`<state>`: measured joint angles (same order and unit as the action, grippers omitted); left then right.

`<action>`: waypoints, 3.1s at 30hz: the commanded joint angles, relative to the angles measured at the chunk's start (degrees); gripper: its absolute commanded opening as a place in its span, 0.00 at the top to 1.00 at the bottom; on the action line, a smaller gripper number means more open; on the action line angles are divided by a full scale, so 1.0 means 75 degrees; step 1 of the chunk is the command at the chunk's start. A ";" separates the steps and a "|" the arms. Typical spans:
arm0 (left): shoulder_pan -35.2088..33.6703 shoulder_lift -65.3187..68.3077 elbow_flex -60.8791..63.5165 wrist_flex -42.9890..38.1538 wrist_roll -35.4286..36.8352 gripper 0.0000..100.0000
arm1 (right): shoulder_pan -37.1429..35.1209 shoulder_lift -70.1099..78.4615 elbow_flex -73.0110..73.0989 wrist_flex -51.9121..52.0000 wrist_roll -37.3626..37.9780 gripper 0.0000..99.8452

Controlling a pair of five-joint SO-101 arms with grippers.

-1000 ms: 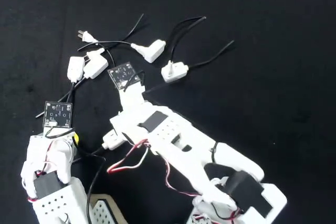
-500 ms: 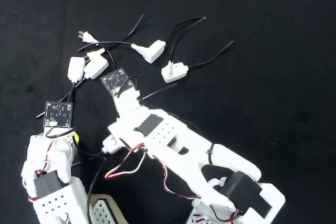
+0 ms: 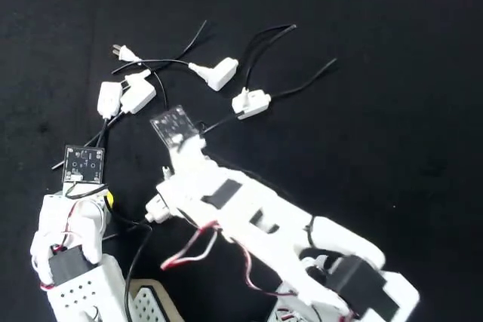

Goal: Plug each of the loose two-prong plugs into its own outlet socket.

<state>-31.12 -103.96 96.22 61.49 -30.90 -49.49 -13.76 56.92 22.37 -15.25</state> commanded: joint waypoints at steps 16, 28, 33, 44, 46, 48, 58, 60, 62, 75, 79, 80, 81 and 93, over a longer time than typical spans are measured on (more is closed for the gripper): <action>-0.0064 -0.0059 0.0147 -0.0105 0.0000 0.75 | -0.0891 -0.1553 0.1834 0.0375 0.0375 0.99; -0.0053 -0.0059 0.0147 -0.0094 0.0000 0.75 | -0.0105 -0.1717 0.1588 -0.0821 0.0551 0.99; -0.0041 -0.0059 0.0135 -0.0094 0.0012 0.75 | -0.0316 -0.2913 0.1647 -0.0457 0.0527 0.99; 0.0346 -0.0059 -0.0299 0.0176 0.0023 0.75 | -0.0305 -0.6336 0.1612 0.1125 -0.0340 0.99; 0.0908 -0.0059 -0.0768 0.0563 0.0023 0.75 | -0.0293 -0.6675 0.1565 0.0856 -0.0914 0.99; 0.1506 -0.0059 -0.1330 0.0914 0.0035 0.75 | -0.0223 -0.6898 0.1588 0.0469 -0.1266 0.99; 0.4062 -0.0070 -0.2397 0.1032 0.1395 0.75 | 0.0234 -0.7121 0.2878 -0.1418 -0.2801 0.99; 0.4190 -0.0070 -0.2573 0.1020 0.1571 0.76 | 0.0246 -0.7121 0.2995 -0.1500 -0.2813 0.99; 0.4401 -0.0070 -0.2749 0.0996 0.1770 0.76 | 0.0246 -0.7121 0.3007 -0.1500 -0.2825 0.99; 0.4460 -0.0070 -0.2608 0.0258 0.1840 0.76 | 0.0199 -0.7133 0.2092 0.0797 -0.2813 0.99; 0.4284 -0.0070 -0.2397 0.0070 0.1817 0.76 | 0.0211 -0.7133 0.1694 0.1512 -0.2790 0.99; 0.4296 -0.0070 -0.2362 0.0070 0.1817 0.76 | 0.0211 -0.7133 0.1659 0.1571 -0.2790 0.99; 0.4296 -0.0070 -0.2362 0.0094 0.1817 0.76 | 0.0223 -0.7133 0.1647 0.1571 -0.2778 0.99; 0.4261 -0.0070 -0.2374 0.1758 0.0117 0.75 | 0.0375 -0.7051 0.1119 0.2626 -0.1078 0.99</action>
<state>2.20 -104.40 79.34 71.25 -22.55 -47.82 -66.59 71.25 37.41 -27.82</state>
